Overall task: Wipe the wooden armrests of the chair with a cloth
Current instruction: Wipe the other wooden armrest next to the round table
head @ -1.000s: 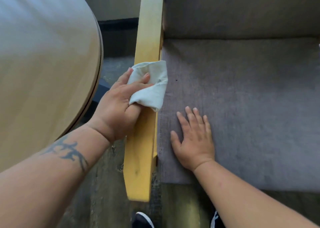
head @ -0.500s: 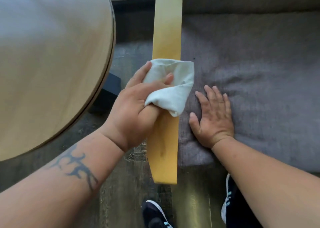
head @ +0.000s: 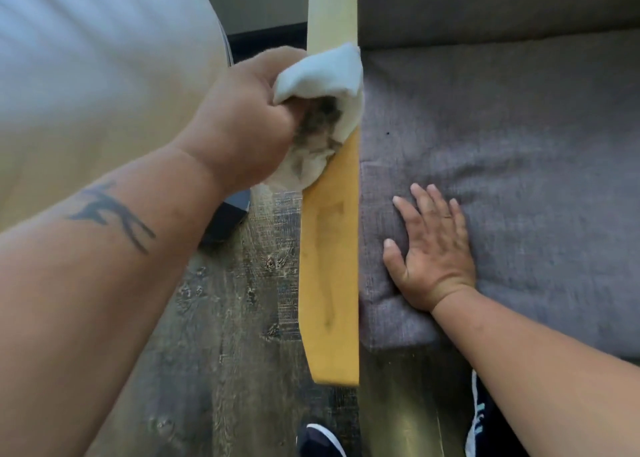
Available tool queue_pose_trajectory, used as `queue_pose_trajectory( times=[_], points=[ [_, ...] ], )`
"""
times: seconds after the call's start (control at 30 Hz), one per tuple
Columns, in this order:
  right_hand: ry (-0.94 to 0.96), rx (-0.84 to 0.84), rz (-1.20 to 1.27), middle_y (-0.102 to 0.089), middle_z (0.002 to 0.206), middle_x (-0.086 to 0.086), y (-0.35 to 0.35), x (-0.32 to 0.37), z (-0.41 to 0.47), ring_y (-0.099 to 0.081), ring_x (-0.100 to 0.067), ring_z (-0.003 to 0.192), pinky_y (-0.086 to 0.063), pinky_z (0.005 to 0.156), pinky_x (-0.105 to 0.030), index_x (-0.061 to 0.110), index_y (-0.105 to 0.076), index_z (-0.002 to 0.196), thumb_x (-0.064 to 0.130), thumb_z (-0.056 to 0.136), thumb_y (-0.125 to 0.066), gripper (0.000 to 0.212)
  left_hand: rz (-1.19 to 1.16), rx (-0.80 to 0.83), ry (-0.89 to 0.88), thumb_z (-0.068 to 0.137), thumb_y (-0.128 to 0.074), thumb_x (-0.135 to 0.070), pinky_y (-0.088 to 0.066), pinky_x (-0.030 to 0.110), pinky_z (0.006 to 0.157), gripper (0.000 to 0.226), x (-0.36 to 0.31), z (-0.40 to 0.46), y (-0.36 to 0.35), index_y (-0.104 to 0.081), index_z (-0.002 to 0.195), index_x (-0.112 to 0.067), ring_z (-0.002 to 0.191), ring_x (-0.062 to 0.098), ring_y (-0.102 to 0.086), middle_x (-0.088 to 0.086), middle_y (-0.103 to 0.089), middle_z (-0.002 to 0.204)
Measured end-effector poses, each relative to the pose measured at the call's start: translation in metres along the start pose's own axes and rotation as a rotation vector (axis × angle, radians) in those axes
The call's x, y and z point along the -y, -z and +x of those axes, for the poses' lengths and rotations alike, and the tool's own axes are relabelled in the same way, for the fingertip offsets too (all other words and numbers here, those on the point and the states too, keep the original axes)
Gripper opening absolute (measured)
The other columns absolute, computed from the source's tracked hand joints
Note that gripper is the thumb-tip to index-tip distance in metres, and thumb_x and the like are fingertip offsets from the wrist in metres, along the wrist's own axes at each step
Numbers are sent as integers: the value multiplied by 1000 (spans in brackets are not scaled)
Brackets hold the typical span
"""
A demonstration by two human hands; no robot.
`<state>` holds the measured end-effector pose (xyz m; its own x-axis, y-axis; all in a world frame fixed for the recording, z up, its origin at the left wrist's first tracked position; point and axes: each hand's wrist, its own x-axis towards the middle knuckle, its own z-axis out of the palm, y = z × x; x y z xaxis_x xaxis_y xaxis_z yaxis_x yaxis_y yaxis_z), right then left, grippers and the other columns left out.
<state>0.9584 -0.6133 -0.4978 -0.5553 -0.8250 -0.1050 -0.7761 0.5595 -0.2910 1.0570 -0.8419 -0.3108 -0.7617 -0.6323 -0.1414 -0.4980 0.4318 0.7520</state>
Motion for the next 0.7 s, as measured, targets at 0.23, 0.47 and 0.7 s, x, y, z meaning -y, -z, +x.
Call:
queue_pose_trajectory(
  times=[0.23,0.47,0.7],
  points=[
    [0,-6,7,-25,164,-6,-1,-2,0,-14,-25,153,-7,123,-52,24,-31,151,53,87,-35,71,199,183,-9,91,-64,-22,-37,20,82,34,5,3,-16,-60,114,-46,94,5,-47,-1,-47,118],
    [6,-36,16,-29,162,-8,0,-1,0,-18,-27,152,-6,123,-50,22,-37,149,51,85,-39,70,106,183,33,90,-67,-16,-33,-5,77,38,16,-36,-26,-68,122,-35,96,-7,-44,3,-46,114],
    [18,-47,10,-31,161,-9,-2,-1,0,-20,-29,151,-10,123,-52,20,-37,149,52,85,-38,71,9,200,85,88,-68,-14,-37,-2,73,38,16,-70,-29,-70,120,-35,91,-6,-45,-5,-44,102]
  ],
)
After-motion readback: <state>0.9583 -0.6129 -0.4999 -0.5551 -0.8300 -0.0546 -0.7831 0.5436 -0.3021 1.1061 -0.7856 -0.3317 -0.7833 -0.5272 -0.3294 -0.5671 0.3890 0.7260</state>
